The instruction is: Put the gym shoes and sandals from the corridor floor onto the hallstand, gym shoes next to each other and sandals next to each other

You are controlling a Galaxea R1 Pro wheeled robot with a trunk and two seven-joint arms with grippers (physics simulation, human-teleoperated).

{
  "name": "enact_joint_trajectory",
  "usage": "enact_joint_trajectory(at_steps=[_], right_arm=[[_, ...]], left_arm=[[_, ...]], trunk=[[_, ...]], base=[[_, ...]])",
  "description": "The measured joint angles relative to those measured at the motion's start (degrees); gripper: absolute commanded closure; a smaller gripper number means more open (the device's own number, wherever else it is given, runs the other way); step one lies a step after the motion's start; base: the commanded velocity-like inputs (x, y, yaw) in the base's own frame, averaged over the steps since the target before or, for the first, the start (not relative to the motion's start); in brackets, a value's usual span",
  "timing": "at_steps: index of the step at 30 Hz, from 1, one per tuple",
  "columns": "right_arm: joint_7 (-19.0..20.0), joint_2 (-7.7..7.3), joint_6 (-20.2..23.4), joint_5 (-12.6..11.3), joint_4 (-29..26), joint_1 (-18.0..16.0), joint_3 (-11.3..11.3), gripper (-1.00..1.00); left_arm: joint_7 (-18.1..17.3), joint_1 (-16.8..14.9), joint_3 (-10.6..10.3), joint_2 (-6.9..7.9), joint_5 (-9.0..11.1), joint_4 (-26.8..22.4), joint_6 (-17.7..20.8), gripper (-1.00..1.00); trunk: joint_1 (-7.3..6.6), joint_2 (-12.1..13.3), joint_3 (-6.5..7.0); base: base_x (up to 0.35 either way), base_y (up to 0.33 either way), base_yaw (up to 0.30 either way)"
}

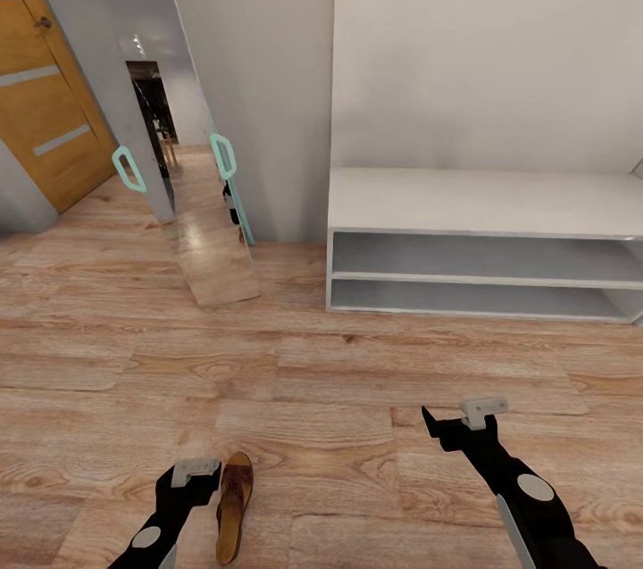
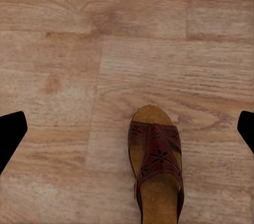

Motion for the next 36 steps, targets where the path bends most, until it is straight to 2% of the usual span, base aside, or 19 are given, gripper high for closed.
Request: enact_joint_trajectory(at_steps=[4, 14, 20, 36], right_arm=[[0.01, 0.0, 0.0, -0.03, -0.05, -0.01, -0.01, -1.0], [0.01, 0.0, 0.0, -0.07, -0.12, 0.02, -0.01, -1.0], [0.01, 0.0, 0.0, -0.08, -0.16, 0.01, 0.04, -1.0], [0.02, 0.0, 0.0, -0.08, -0.23, 0.01, 0.05, -1.0]], left_arm=[[0.0, 0.04, 0.04, -0.04, 0.02, -0.08, -0.07, -1.0], [0.0, 0.07, 0.05, -0.05, 0.05, -0.03, -0.38, -1.0], [0.0, 0.08, 0.1, -0.01, 0.01, 0.44, -2.1, -1.0], [0.0, 0.09, 0.04, 0.0, 0.0, 0.61, -2.64, -1.0]], trunk=[[0.0, 0.0, 0.0], [2.19, -4.0, -1.81], [3.51, -6.4, -3.24], [7.03, -12.82, -7.5]], base=[[0.0, 0.0, 0.0], [0.0, 0.0, 0.0], [0.0, 0.0, 0.0], [0.0, 0.0, 0.0]])
